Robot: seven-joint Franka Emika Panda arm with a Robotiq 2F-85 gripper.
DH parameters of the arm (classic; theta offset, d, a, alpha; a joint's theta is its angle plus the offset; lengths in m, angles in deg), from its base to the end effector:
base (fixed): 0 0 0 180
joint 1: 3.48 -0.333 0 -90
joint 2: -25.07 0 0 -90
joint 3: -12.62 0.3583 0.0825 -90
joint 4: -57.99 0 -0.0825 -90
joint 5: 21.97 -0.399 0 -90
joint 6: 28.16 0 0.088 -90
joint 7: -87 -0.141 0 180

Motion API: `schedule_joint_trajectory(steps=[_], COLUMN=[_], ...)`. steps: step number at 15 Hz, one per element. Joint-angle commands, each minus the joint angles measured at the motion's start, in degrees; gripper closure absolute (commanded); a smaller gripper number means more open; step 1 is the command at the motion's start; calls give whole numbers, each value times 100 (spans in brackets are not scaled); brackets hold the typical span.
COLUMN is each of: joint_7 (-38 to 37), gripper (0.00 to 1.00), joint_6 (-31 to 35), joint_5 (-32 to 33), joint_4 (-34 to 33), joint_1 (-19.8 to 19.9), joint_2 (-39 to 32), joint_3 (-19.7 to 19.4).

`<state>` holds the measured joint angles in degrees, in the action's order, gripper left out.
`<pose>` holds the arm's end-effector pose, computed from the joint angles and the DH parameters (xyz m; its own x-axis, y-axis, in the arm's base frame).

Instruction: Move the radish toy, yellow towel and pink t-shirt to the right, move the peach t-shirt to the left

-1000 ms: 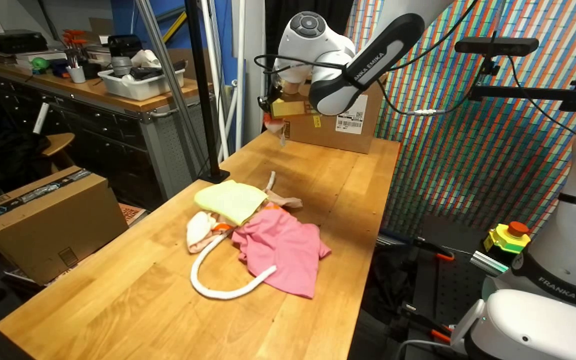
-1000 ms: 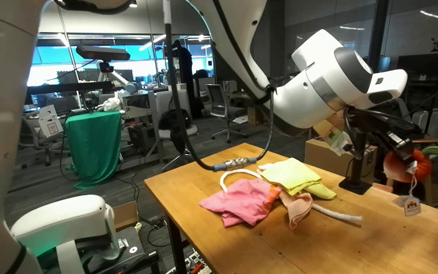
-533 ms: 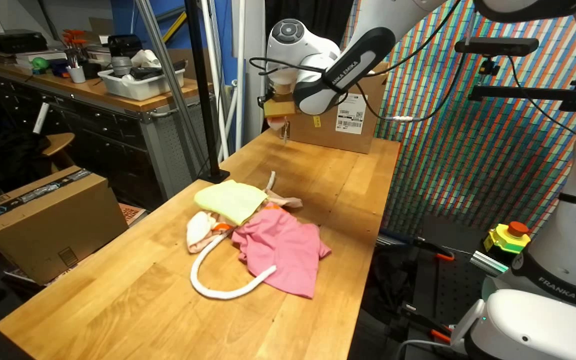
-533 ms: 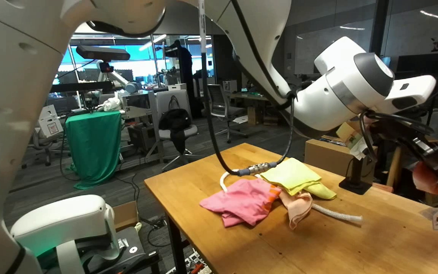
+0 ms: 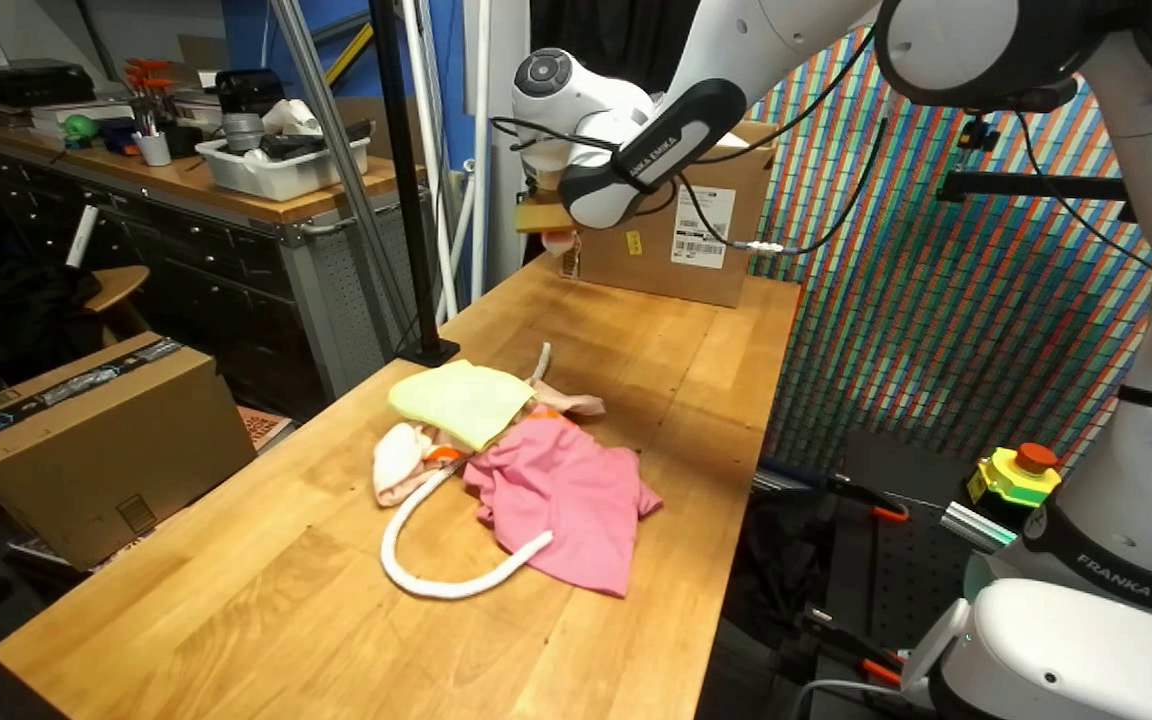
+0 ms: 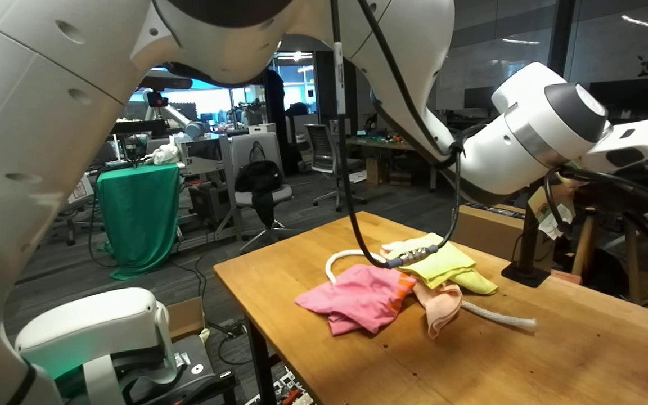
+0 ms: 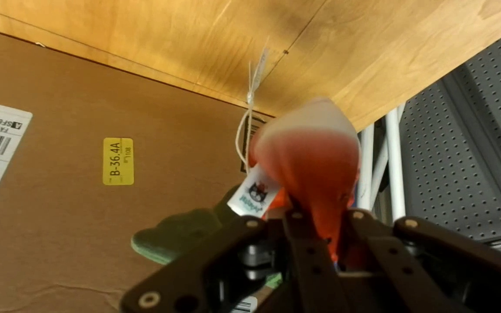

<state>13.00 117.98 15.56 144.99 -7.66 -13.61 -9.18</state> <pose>0.7717 -0.1860 0.3245 0.4295 -0.5906 0.6832 -0.8459 -0.5279 0.0754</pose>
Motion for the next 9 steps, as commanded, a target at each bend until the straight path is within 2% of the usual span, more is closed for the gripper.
schedule_joint_trajectory(steps=[1,4,5,6,7,9], joint_7=[-141,-170,-234,-217,-208,-200], gripper=[91,91,62,62,56,41], joint_6=[-396,-543,-544,-534,-539,-502], joint_5=[-182,-256,-254,-288,-288,-291], joint_4=[-686,-855,-872,-859,-850,-764], joint_1=[68,127,124,148,149,124], joint_2=[-395,-487,-497,-480,-472,-420], joint_3=[-36,-7,-20,9,10,-6])
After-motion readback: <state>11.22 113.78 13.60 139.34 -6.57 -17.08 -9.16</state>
